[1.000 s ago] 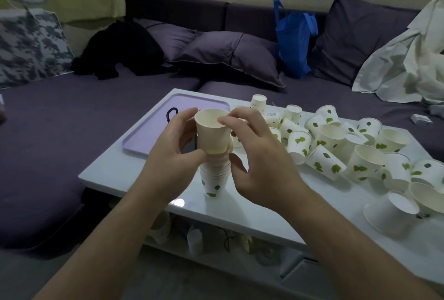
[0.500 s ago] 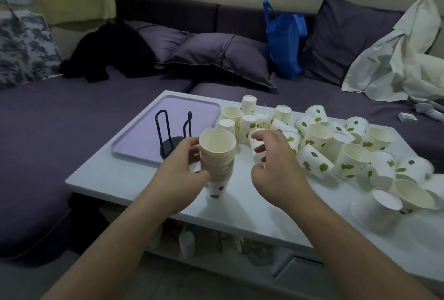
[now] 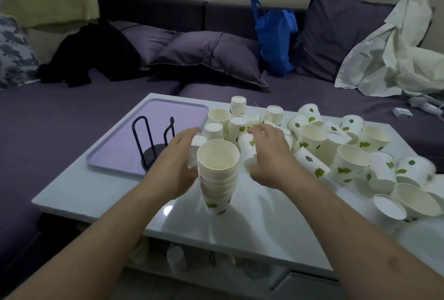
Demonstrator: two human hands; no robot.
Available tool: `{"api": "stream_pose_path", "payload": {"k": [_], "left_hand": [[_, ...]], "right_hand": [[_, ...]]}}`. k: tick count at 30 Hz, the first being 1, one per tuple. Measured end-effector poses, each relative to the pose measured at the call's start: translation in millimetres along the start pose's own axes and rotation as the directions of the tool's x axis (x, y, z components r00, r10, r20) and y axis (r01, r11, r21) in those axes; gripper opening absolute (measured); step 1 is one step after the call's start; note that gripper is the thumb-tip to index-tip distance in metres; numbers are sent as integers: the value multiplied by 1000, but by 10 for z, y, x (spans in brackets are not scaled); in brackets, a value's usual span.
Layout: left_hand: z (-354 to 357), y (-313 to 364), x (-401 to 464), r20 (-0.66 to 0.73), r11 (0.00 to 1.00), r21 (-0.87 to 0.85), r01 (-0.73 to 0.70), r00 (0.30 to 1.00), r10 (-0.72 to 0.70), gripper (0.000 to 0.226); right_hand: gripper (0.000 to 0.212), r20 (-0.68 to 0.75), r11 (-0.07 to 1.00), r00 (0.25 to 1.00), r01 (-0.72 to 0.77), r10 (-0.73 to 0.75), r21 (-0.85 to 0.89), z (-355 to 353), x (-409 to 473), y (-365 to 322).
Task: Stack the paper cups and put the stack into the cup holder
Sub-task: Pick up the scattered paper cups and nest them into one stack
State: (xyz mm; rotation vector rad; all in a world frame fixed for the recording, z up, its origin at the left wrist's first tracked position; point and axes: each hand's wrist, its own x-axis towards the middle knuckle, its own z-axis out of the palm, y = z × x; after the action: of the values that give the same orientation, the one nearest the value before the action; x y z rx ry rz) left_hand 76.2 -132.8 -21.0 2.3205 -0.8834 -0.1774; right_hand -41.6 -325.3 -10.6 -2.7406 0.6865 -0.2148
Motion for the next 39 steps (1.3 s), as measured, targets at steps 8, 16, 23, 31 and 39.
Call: {"api": "stream_pose_path", "payload": {"k": [8,16,23,31,39], "left_hand": [[106,-83,307,39,996,73,-51,998,48,75],[98,-246,246,69,983,160,85,993,-97,43],[-412,-27,-266,-67,994,107,37,997,-30,61],[-893,247,-603,-410,859,-510,-53,893,-188,57],[-802,498,-776,27,178,-981,78,961,-276,51]], "right_hand": [[94,33,990,999,36,-32,-135,187,180,117],[87,46,971,998,56,-46,-232,219,249,147],[76,18,964,996,84,-82,-253,102,76,129],[92,-147,999,988,38,-40,-15,-211,-315,72],[93,-248,961,968,26,45,276,-257,-640,-1]]}}
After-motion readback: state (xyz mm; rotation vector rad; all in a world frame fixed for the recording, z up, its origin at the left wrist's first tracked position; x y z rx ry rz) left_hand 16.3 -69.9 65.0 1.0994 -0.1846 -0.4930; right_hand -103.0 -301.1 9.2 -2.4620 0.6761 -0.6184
